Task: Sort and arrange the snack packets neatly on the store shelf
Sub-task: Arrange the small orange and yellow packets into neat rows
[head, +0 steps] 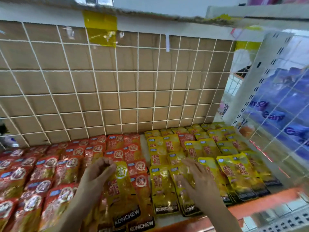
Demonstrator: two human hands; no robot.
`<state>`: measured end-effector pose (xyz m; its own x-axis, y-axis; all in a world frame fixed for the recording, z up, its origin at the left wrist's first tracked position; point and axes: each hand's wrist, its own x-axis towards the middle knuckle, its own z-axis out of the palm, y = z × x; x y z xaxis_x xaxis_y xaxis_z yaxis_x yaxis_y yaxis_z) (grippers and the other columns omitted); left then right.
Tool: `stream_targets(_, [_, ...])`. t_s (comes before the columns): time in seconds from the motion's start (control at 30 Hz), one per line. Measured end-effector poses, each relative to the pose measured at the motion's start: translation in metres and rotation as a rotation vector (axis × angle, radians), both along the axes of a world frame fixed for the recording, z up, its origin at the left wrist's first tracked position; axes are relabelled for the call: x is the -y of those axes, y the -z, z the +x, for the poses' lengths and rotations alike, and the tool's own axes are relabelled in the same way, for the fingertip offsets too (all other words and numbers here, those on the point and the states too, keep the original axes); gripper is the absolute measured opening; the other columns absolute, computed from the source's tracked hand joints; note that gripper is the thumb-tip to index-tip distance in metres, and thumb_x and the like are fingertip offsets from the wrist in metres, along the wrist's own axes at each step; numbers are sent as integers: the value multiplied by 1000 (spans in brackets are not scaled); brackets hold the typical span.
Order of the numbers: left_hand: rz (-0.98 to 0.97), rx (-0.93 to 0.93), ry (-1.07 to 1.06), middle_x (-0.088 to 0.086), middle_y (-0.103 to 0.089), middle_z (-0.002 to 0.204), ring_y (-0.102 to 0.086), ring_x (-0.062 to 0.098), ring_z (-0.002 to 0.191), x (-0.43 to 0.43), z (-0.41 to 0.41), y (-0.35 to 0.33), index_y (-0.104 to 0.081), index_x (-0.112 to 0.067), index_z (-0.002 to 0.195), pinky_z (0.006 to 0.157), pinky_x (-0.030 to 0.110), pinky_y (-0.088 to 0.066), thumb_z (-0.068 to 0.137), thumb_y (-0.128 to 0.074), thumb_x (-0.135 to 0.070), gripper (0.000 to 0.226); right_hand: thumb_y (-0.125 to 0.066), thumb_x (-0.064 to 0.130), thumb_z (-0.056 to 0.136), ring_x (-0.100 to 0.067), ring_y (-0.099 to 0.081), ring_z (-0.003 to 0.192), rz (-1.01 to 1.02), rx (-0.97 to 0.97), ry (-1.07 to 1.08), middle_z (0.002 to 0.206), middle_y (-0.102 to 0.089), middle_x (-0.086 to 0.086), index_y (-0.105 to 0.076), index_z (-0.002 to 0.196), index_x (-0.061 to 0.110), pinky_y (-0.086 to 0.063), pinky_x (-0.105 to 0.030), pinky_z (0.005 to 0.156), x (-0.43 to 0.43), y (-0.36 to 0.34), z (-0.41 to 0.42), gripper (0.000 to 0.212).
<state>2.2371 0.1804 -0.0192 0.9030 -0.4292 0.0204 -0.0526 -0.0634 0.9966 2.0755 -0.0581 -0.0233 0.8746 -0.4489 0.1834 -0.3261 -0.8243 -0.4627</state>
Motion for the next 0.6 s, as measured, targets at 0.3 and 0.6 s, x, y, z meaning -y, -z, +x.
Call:
stream_targets(0.3, [304,221,68,-7,-60,62,-52,-1,58,92,-44,2,-60,-16,76,54,10,-38,85,-63,-4,15,-42,46,84,-20,-63,100,-30,87,-37,116,-61,4,-47,121,33,-43,-33,82,77,0,-25,40])
stream_targets(0.6, [532,439,-68,-18,-56,78,-52,-6,72,132,-70,17,-60,-20,86,63,6,-40,87,-64,-11,9,-28,57,93,-5,-19,137,-58,-91,-222,148,-23,15,-25,142,35,-13,-24,112,106,0,-18,54])
